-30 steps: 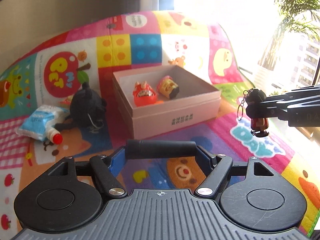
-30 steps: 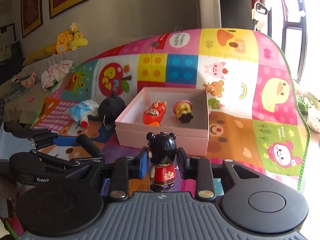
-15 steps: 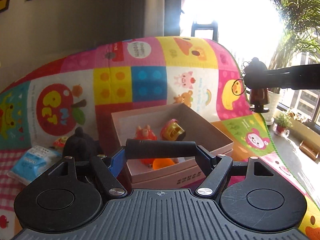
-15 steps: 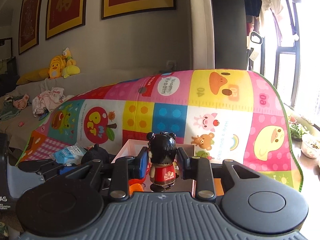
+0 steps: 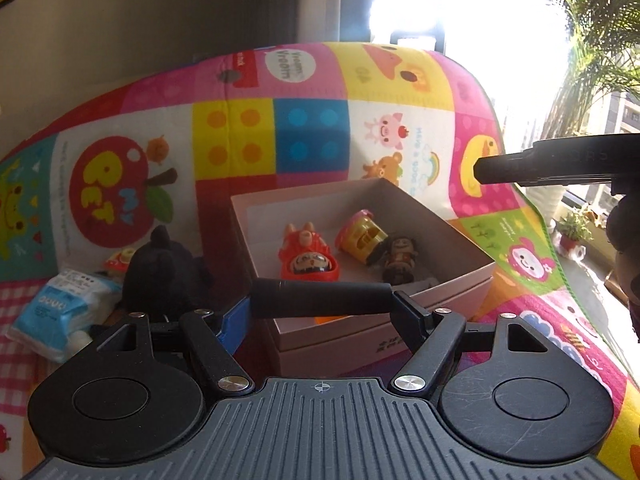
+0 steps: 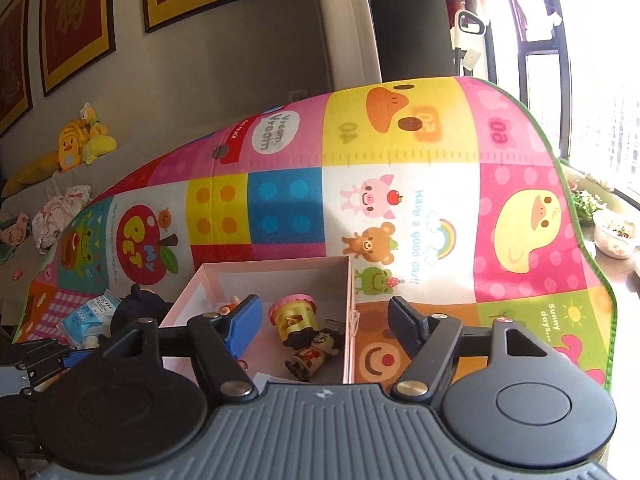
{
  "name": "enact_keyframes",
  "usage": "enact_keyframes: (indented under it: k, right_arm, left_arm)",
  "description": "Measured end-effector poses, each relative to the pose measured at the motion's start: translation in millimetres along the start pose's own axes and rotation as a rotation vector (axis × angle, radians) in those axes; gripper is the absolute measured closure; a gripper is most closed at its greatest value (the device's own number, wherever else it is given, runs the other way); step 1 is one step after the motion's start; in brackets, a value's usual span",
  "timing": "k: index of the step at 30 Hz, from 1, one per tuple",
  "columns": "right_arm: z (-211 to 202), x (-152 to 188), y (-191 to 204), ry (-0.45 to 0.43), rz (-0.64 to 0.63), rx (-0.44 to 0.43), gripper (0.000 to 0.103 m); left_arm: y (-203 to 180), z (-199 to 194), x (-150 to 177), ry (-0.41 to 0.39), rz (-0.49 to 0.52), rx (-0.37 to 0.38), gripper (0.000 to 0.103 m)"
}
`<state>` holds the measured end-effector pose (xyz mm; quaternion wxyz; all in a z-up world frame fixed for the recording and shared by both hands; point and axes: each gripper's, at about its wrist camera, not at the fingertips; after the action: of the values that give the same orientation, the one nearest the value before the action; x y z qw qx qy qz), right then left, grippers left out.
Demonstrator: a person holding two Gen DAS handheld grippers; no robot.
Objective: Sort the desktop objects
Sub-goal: 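Carry the doll and foam tube into the pink box, opening both grippers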
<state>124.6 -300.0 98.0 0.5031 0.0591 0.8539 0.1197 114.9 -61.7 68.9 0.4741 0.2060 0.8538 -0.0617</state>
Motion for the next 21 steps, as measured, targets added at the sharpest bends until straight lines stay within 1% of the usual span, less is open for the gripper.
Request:
enact_keyframes:
  k: [2, 4, 5, 7, 9, 11, 13, 15, 17, 19, 21]
  right_arm:
    - [-18.1, 8.9, -7.1, -0.024, -0.024, 0.012, 0.025]
    - [-30.6, 17.3, -12.4, -0.035, -0.038, 0.022, 0.023]
    - [-35.4, 20.4, -15.2, -0.038, -0.042, 0.031, 0.022]
    - [-40.0, 23.3, -19.5, -0.043, -0.041, 0.046, 0.02]
    - [-39.9, 24.8, -24.0, -0.043, -0.026, 0.061, 0.018]
    - [-37.5, 27.5, -27.9, -0.028, -0.006, 0.069, 0.018]
    - [-34.1, 31.6, -27.7, -0.012, -0.002, 0.062, 0.018]
    - [-31.8, 35.9, -23.8, -0.002, -0.014, 0.062, 0.018]
    - [-29.7, 40.3, -15.5, 0.006, -0.046, 0.058, 0.018]
    - [-26.3, 43.1, -3.4, 0.02, -0.086, 0.048, 0.018]
    - [-23.0, 44.5, 11.4, 0.031, -0.124, 0.032, 0.018]
  left_arm:
    - [-7.5, 6.6, -2.3, -0.003, 0.006, 0.023, 0.024]
    - [-14.7, 12.6, -7.3, -0.015, 0.011, 0.041, 0.024]
    - [-18.3, 15.9, -11.7, -0.029, 0.01, 0.045, 0.024]
    - [-23.3, 20.1, -21.5, -0.08, -0.003, 0.058, 0.023]
    - [-26.7, 22.8, -27.8, -0.121, 0.004, 0.068, 0.003]
    - [-30.3, 20.1, -25.8, -0.113, 0.023, 0.068, 0.003]
    - [-29.3, 11.1, -13.2, -0.096, 0.041, 0.065, 0.003]
    - [-23.2, -2.0, 5.8, -0.08, 0.058, 0.026, 0.003]
    - [-7.9, -16.1, 29.3, -0.05, 0.06, -0.032, 0.003]
    - [12.4, -25.6, 48.9, 0.002, 0.029, -0.094, 0.003]
    - [41.0, -33.0, 66.7, 0.063, -0.031, -0.164, 0.003]
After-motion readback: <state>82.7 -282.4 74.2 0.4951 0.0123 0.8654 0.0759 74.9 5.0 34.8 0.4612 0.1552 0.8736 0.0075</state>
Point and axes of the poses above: each gripper's, at about its wrist camera, not at the fingertips, and z roughly the way its jaws point, y to its left, x to its underside, and after that the axes turned 9 degrees about z, right-handed
